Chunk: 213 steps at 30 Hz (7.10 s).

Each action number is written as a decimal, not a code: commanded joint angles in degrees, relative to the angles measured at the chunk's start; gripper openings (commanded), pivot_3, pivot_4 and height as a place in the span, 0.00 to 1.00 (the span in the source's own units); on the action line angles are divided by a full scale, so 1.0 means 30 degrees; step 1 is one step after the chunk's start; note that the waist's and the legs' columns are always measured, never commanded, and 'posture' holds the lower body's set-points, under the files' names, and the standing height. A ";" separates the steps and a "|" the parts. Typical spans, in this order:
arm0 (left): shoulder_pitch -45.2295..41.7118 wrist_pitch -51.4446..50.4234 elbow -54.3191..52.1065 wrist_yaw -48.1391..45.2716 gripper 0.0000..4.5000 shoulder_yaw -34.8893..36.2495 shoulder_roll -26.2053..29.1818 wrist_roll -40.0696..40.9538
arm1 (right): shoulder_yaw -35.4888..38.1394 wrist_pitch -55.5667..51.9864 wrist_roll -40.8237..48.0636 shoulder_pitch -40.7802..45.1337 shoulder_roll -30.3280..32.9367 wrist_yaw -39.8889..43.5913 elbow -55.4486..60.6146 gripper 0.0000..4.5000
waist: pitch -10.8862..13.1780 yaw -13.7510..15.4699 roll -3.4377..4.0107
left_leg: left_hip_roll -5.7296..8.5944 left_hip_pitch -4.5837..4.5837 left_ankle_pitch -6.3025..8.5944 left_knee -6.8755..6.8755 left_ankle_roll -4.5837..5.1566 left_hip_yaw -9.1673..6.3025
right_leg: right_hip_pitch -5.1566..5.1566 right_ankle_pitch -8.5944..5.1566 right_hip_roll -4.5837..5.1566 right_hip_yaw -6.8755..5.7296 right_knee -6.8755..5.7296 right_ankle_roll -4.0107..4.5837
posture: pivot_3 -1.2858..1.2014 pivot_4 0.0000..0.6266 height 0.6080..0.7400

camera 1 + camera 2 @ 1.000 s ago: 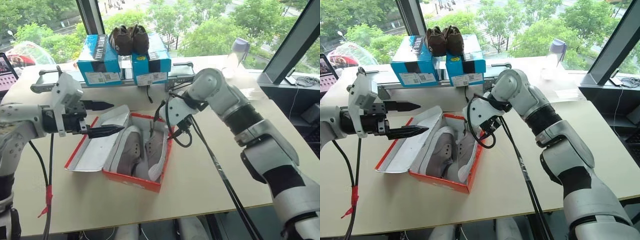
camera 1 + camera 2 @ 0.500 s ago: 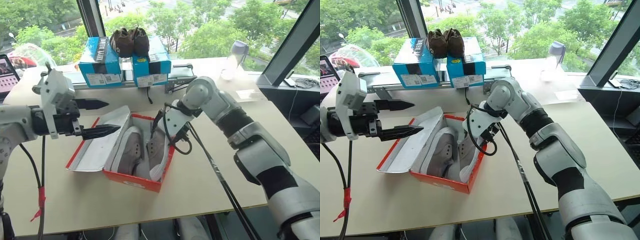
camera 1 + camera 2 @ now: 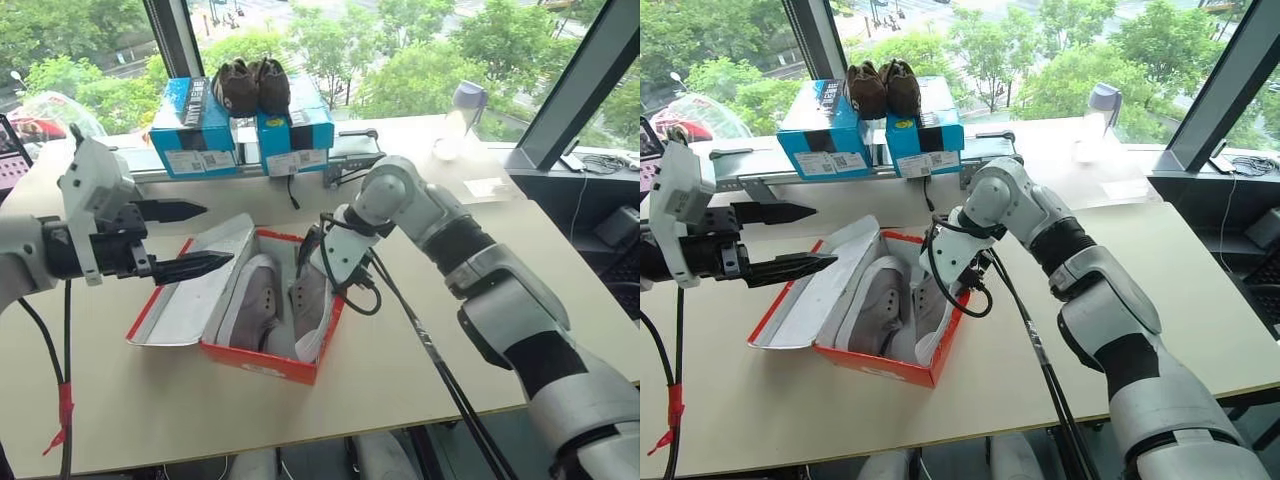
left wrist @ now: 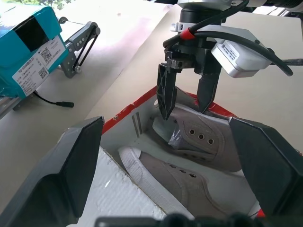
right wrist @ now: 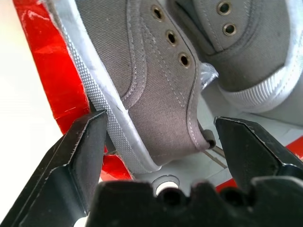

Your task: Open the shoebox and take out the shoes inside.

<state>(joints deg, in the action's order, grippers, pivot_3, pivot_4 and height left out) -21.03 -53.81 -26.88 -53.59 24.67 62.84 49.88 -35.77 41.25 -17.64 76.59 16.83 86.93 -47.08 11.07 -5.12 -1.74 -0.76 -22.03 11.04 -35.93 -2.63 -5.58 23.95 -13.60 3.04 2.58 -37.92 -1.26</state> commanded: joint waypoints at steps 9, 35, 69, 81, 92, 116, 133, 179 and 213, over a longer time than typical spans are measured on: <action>0.0472 0.0002 -0.0996 0.1002 1.00 0.1169 0.0222 0.0854 | -0.1706 0.0527 -0.2145 0.0591 -0.1553 0.0229 -0.3514 0.82 | -0.0008 -0.0192 -0.0016 | -0.0041 0.0290 0.0009 0.0028 -0.0011 0.0005 | -0.0271 -0.0061 -0.0046 0.0014 0.0031 0.0089 | 0.52 0.24 1.00; -0.1184 0.1576 0.0612 0.0588 1.00 -0.1112 0.0039 0.0051 | 0.2195 -0.5228 0.2751 0.2899 -0.2288 0.1845 0.0566 0.01 | 0.0048 -0.0106 0.0000 | -0.0046 -0.0115 0.0036 0.0011 -0.0070 -0.0011 | 0.0131 -0.0065 -0.0055 0.0007 -0.0026 0.0104 | 0.52 0.24 1.00; -0.5409 0.1927 0.4082 -0.4543 1.00 -0.3652 0.0327 -0.0388 | 0.8416 -1.6623 0.3093 0.1665 0.8312 -0.5257 0.3975 0.01 | 0.0060 0.0477 -0.0009 | -0.0011 -0.0246 0.0036 -0.0025 -0.0068 -0.0012 | 0.0189 -0.0066 -0.0014 -0.0019 0.0022 0.0101 | 0.52 0.24 1.00; -0.6658 0.1424 0.4793 -0.5296 1.00 -0.3767 0.1530 -0.0352 | 1.1988 -2.9790 0.5067 -1.1817 1.2562 -0.6695 1.0318 0.01 | 0.0146 0.0358 0.0132 | 0.0029 -0.0273 0.0042 -0.0068 -0.0052 0.0054 | 0.0193 -0.0079 0.0031 0.0019 0.0015 0.0062 | 0.52 0.24 1.00; -0.6556 0.1368 0.4890 -0.5253 1.00 -0.3766 0.1368 -0.0407 | 1.2272 -3.3627 0.7485 -1.1280 1.2237 -0.8300 1.2073 0.65 | 0.0151 0.0243 0.0134 | 0.0012 -0.0141 0.0046 -0.0056 -0.0047 0.0227 | 0.0139 -0.0089 0.0010 0.0182 0.0005 0.0006 | 0.52 0.24 1.00; -0.6011 0.1388 0.4679 -0.4742 1.00 -0.3413 0.1590 -0.0706 | 0.4275 -2.2824 0.9587 -0.6686 1.0539 -0.2318 2.1935 0.99 | 0.0122 0.0434 -0.0007 | -0.0048 -0.0421 0.0128 -0.0280 0.0054 0.0357 | 0.0371 0.0019 -0.0104 0.0409 0.0065 -0.0133 | 0.52 0.24 1.00; -0.5038 0.1386 0.5068 -0.5601 1.00 -0.3377 0.1882 -0.0999 | -0.0453 -1.2625 0.4337 -0.4321 0.3086 -0.1891 1.6464 0.99 | 0.0108 0.0420 -0.0030 | -0.0064 -0.0401 0.0127 -0.0297 0.0053 0.0358 | 0.0389 0.0038 -0.0132 0.0435 -0.0018 -0.0100 | 0.52 0.24 1.00; -0.5310 0.0843 0.4848 -0.5314 1.00 -0.3305 0.2150 -0.1417 | -0.2806 -0.7936 0.0814 -0.5037 -0.3310 -0.4269 0.8632 0.19 | 0.0095 0.0319 -0.0051 | -0.0083 -0.0351 0.0127 -0.0296 0.0052 0.0353 | 0.0377 0.0077 -0.0160 0.0435 -0.0051 -0.0033 | 0.52 0.24 1.00; -0.7702 0.3454 0.7077 -0.6193 1.00 -0.6263 -0.1142 -0.3295 | 0.7899 -2.7941 0.9950 0.4291 0.1946 -0.4427 0.7773 0.01 | 0.0096 0.0305 -0.0052 | -0.0083 -0.0372 0.0124 -0.0299 0.0048 0.0348 | 0.0397 0.0111 -0.0165 0.0430 -0.0058 0.0020 | 0.52 0.24 1.00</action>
<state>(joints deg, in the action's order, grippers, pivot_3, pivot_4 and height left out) -44.43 -43.90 -3.42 -69.82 7.12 59.63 39.50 -20.92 -36.66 12.45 84.10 21.42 83.02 -19.24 11.36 -4.20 -1.89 -1.01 -23.15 11.41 -36.81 -2.48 -4.54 25.17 -13.21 2.54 3.87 -38.10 -1.11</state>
